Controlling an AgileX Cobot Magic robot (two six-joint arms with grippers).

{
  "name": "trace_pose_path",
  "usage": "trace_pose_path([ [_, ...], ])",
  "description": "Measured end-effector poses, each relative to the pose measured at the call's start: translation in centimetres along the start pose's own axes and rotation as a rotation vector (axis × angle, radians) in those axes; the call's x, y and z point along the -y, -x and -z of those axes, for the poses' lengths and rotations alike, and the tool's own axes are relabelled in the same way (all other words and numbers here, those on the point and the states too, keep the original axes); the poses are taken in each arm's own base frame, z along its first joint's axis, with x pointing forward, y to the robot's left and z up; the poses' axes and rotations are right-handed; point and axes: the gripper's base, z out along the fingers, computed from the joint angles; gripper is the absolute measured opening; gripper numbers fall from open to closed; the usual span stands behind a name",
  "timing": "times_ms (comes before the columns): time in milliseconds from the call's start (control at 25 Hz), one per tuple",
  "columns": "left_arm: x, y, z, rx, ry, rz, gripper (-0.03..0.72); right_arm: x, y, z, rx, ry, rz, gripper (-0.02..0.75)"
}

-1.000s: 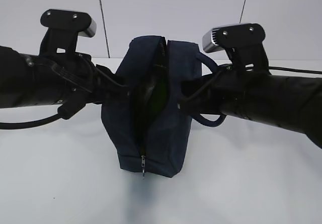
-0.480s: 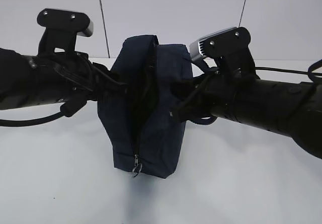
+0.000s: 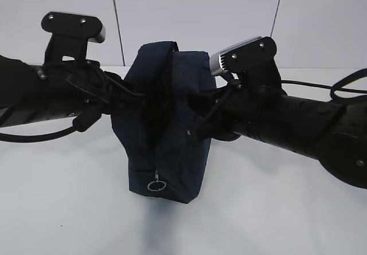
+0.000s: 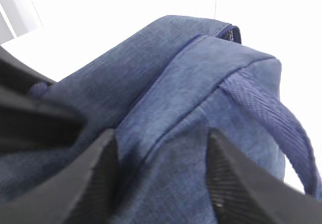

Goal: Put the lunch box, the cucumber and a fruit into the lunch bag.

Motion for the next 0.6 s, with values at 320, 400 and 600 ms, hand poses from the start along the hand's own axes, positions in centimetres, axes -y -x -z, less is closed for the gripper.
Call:
trace_pose_path([
  [320,0.9,-0.7,0.1,-0.089,-0.102,-0.016,0.269,0.0,0.5,0.0,0.043,0.002,-0.023,0.436],
  [400,1.0,-0.7,0.2,-0.094,-0.111,-0.015,0.359,0.0,0.4,0.0,0.034,0.000,-0.027,0.468],
  [600,1.0,1.2,2.6,-0.011,-0.141,-0.020,0.426,0.0,1.3,0.9,0.031,-0.007,-0.024,0.482],
])
